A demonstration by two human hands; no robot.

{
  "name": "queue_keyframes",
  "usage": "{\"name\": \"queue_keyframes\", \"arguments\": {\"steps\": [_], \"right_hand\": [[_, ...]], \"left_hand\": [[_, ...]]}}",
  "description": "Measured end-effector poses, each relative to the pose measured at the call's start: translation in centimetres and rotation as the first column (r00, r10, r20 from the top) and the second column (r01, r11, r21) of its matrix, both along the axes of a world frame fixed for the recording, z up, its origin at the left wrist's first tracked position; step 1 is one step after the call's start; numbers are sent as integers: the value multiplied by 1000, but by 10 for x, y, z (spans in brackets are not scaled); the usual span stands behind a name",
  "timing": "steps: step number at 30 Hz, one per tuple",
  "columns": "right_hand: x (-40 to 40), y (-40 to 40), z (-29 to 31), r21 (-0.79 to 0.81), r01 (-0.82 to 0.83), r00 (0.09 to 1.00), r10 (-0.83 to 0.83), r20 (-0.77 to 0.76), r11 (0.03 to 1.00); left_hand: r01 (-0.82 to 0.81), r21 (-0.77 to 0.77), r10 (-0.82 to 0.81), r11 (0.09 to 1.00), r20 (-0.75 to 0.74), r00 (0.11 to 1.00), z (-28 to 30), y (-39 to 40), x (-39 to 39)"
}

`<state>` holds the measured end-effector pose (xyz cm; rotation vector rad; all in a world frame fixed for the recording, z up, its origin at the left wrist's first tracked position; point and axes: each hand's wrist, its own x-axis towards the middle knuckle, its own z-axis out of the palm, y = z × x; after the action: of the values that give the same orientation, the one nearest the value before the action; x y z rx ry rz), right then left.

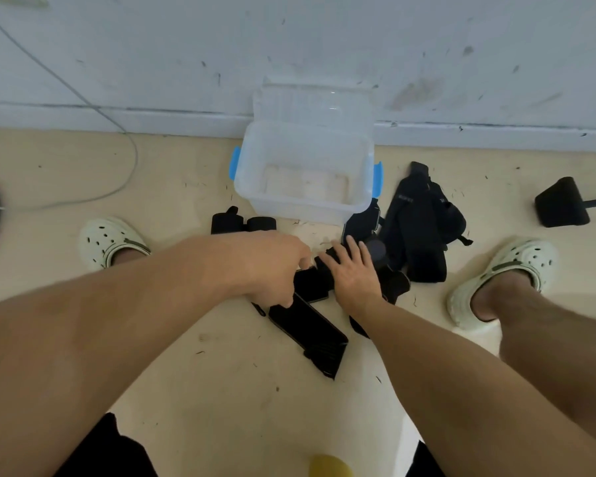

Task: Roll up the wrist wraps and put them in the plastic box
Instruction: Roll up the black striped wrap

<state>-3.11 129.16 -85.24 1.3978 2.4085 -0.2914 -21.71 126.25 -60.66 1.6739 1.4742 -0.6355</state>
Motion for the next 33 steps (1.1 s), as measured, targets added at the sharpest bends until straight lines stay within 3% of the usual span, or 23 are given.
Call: {"name": "queue_keyframes", "arguments": {"steps": [5,14,19,27,30,33], "right_hand": [[4,-6,-1,-7,-42,997,41,-62,999],[-13,-18,2,-57,209,968,-215,-133,976],[-9,-13,4,-43,68,989,-73,-130,997],[-13,-16,18,-178,52,954,-101,-282,983],[-12,-17,26,-331,237,810,-373,-452,914],[-17,-8,54,-631,322,482,-695,-533,706]], "left_hand": [[-14,1,14,1000,-4,1000,-2,-2,-3],[-45,-11,45,999,31,999,-8,0,0],[-37,-19,37,999,22,999,-8,2,1],[14,-1,-14,1000,3,1000,-8,4,-1],[25,11,-25,1000,1,1000,-8,5,0],[1,109,-3,994,16,1000,-9,4,-3]]}}
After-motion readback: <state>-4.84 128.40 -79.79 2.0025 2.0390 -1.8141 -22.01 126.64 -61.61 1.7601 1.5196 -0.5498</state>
